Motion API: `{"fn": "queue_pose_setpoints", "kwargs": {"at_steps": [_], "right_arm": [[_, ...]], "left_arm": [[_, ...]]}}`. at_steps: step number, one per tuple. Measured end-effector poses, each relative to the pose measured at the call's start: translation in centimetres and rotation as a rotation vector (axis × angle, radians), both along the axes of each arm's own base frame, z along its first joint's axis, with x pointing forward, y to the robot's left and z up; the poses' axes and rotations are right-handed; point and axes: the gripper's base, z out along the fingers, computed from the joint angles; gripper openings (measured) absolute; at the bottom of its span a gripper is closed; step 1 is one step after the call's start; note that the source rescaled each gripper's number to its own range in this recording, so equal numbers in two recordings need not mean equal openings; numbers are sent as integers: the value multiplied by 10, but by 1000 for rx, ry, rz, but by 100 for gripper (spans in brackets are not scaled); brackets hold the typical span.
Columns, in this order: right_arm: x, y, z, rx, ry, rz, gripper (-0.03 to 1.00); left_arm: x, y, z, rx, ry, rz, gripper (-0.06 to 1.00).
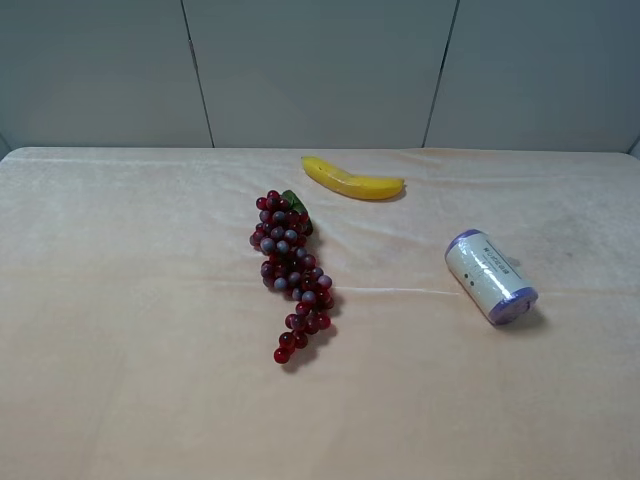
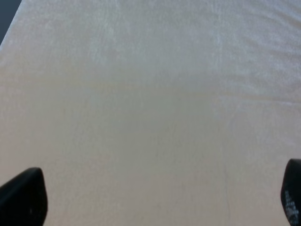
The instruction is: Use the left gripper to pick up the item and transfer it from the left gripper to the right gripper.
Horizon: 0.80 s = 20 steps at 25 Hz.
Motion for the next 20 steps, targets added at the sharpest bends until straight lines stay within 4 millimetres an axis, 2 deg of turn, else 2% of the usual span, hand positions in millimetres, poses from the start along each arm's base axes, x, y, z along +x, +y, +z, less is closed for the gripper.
{"fn": "queue_pose_setpoints", "kwargs": {"at_steps": [4,9,20], "right_arm": [[-6,-5,3,-4,-107,-22,100],[1,-3,-6,-9,-106,-26,100],[2,-3,-6,-7,-110,-26,100]], "left_arm": [[0,0,0,0,0,0,100],[0,0,0,0,0,0,100],[0,0,0,0,0,0,100]]}}
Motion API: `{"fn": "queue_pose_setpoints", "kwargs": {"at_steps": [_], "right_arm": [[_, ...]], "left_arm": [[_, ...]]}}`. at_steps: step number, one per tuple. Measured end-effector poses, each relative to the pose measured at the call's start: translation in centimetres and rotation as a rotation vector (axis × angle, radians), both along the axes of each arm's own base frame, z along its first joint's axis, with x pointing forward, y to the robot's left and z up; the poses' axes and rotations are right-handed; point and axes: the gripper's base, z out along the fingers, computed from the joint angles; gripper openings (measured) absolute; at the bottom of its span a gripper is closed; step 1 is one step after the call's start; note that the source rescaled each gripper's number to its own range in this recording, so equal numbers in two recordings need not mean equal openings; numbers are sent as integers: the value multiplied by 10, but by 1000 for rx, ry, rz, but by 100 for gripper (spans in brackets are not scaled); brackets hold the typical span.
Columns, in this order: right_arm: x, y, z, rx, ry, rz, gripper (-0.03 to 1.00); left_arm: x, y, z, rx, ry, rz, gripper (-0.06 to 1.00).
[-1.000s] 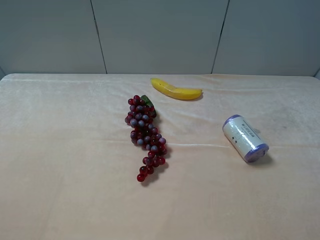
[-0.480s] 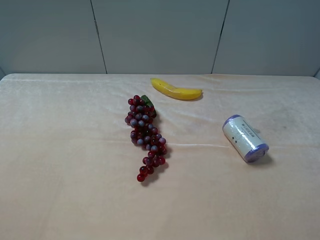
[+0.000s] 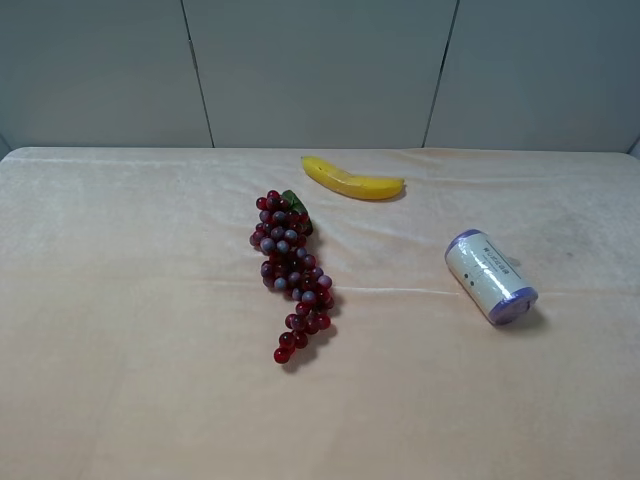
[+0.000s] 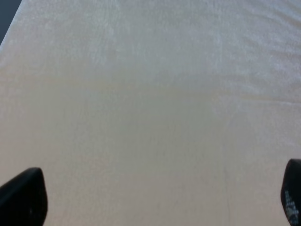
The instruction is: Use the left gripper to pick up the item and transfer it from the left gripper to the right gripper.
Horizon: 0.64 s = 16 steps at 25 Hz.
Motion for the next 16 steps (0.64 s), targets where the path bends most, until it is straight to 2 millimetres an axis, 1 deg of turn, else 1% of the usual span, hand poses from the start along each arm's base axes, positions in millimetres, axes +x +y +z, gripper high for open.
{"fn": "queue_pose_setpoints", "kwargs": {"at_steps": [4,10,16], "right_arm": [[0,0,0,4,0,-42,100],[0,1,0,4,-1,-243,100],[1,1,1,5,-6,-273,100]], "left_arm": [[0,0,0,0,0,0,100],[0,0,0,0,0,0,100],[0,0,0,0,0,0,100]]}}
